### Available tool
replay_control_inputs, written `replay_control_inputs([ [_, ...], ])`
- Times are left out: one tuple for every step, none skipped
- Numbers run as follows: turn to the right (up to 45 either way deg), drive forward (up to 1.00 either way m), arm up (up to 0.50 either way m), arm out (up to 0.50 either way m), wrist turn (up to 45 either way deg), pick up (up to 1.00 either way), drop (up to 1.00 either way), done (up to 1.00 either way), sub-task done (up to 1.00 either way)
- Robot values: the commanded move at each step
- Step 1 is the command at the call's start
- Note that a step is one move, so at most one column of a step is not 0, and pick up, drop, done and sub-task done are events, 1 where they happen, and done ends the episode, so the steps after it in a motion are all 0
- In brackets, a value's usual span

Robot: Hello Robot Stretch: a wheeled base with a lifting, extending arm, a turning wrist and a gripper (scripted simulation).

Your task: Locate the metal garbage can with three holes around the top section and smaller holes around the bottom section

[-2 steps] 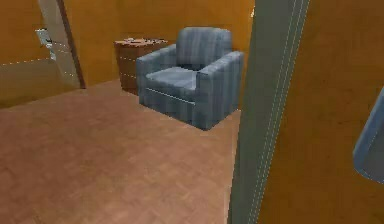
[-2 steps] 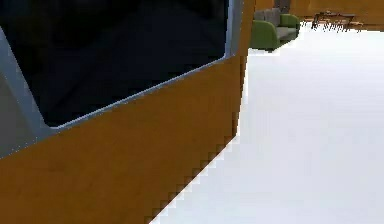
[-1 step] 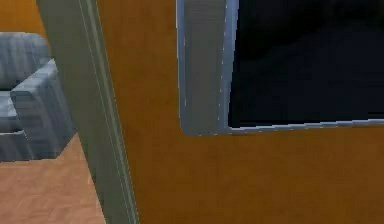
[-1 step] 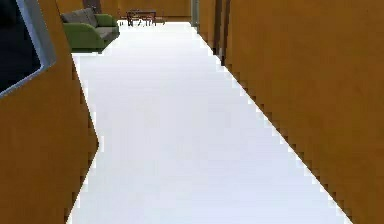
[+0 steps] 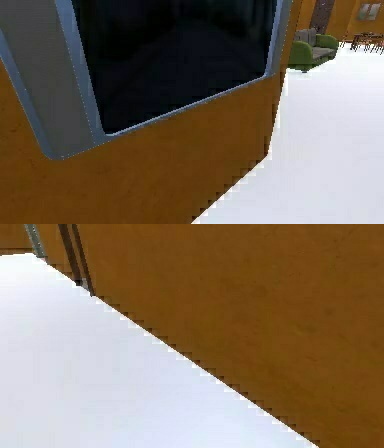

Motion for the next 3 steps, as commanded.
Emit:
replay_control_inputs([
  [0.0, 0.20, 0.00, 0.00, 0.0, 0.00, 0.00, 0.00, 0.00],
  [-45.0, 0.00, 0.00, 0.00, 0.0, 0.00, 0.00, 0.00, 0.00],
  [-45.0, 0.00, 0.00, 0.00, 0.0, 0.00, 0.00, 0.00, 0.00],
])
